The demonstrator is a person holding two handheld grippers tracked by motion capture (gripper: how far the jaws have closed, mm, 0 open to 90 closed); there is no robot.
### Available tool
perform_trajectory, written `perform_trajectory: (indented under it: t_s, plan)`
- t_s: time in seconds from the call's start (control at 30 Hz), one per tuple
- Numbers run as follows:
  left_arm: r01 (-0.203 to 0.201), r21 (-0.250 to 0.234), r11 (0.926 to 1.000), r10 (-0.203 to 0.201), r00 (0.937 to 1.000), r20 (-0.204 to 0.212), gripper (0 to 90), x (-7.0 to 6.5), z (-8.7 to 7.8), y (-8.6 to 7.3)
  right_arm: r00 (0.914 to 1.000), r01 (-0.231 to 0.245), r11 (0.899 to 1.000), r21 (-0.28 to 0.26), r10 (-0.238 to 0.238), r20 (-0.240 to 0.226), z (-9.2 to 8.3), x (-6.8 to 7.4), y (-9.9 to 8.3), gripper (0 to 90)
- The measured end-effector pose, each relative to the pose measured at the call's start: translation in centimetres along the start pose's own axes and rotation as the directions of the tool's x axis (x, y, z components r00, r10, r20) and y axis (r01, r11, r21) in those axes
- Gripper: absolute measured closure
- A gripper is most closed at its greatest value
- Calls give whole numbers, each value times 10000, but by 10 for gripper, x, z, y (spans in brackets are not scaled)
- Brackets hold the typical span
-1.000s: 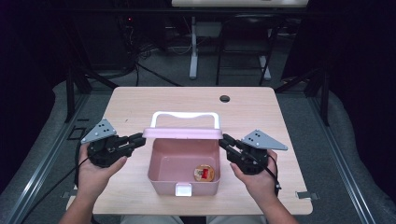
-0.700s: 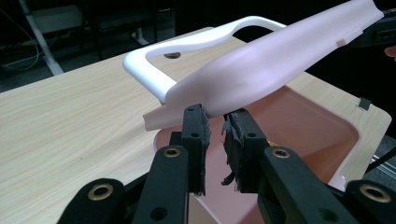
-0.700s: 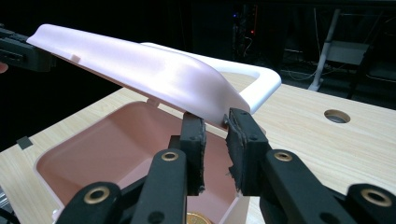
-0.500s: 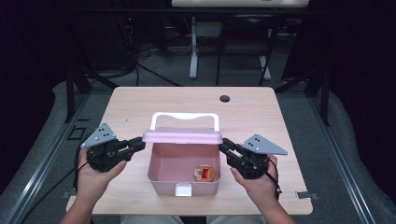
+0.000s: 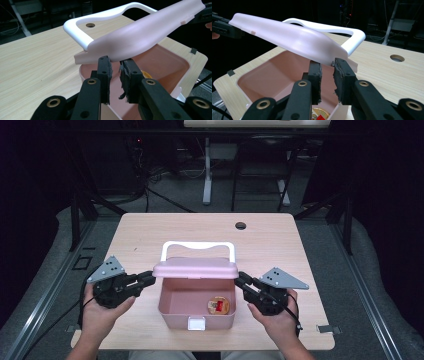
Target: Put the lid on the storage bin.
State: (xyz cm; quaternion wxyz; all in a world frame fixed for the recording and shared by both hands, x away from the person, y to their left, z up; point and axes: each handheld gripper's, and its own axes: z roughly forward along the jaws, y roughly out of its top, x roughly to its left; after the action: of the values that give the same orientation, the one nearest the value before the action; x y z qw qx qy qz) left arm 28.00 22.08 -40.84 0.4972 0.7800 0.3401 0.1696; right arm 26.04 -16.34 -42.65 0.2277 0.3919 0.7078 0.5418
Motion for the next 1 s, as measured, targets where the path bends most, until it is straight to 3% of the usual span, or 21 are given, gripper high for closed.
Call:
perform_trajectory:
  t_s: [1.0]
  plan:
    - [138, 132, 9998, -141, 9997, 199, 779, -5, 0, -21, 9993, -176, 9994, 296, 186, -328, -3, -1, -19, 760]
